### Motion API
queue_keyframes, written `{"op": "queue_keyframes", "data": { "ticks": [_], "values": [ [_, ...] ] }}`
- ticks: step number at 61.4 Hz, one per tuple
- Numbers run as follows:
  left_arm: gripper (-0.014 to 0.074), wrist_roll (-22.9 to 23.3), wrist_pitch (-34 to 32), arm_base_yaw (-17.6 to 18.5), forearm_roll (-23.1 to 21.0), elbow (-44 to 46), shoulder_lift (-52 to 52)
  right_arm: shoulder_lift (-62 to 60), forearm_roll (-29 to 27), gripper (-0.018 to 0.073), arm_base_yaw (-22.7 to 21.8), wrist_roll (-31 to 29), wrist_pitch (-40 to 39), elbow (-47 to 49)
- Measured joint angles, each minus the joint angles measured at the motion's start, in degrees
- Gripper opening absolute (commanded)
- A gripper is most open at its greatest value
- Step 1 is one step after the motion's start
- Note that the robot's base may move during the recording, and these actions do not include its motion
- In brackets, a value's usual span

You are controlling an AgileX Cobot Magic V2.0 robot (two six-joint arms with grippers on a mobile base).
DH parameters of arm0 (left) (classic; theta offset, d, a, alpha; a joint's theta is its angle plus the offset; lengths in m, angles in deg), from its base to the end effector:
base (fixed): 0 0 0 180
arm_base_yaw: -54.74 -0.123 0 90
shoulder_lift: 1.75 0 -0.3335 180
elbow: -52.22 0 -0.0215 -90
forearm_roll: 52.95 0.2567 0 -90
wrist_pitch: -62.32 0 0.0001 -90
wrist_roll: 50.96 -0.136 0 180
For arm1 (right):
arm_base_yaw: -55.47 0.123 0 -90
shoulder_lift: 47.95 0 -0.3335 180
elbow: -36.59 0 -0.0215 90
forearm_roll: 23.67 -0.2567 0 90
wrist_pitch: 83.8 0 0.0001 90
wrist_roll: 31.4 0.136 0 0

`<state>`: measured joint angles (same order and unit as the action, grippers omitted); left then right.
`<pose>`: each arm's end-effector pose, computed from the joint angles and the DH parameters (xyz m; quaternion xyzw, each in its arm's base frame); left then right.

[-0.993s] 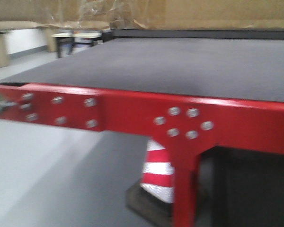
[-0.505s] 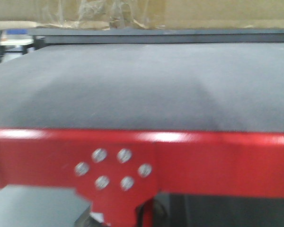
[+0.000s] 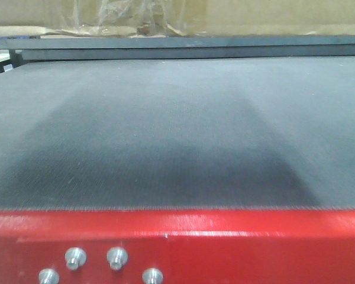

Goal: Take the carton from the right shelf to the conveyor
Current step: 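Drive up to the red-framed grey conveyor holding the carton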

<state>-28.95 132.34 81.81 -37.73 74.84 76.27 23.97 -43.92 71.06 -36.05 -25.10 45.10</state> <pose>0.2273 -0.0785 0.5375 0.0221 0.8808 -0.0693 0.4680 0.2091 0.1001 0.5082 -0.1443 0.8493 0.2203 0.4575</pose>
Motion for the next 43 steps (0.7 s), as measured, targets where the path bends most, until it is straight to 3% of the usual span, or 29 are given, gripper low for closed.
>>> {"op": "queue_keyframes", "data": {
  "ticks": [43],
  "values": [
    [-0.0017, 0.0, 0.0, 0.0, 0.0, 0.0, 0.0, 0.0, 0.0, -0.006, 0.0, 0.0, 0.0, 0.0]
  ]
}}
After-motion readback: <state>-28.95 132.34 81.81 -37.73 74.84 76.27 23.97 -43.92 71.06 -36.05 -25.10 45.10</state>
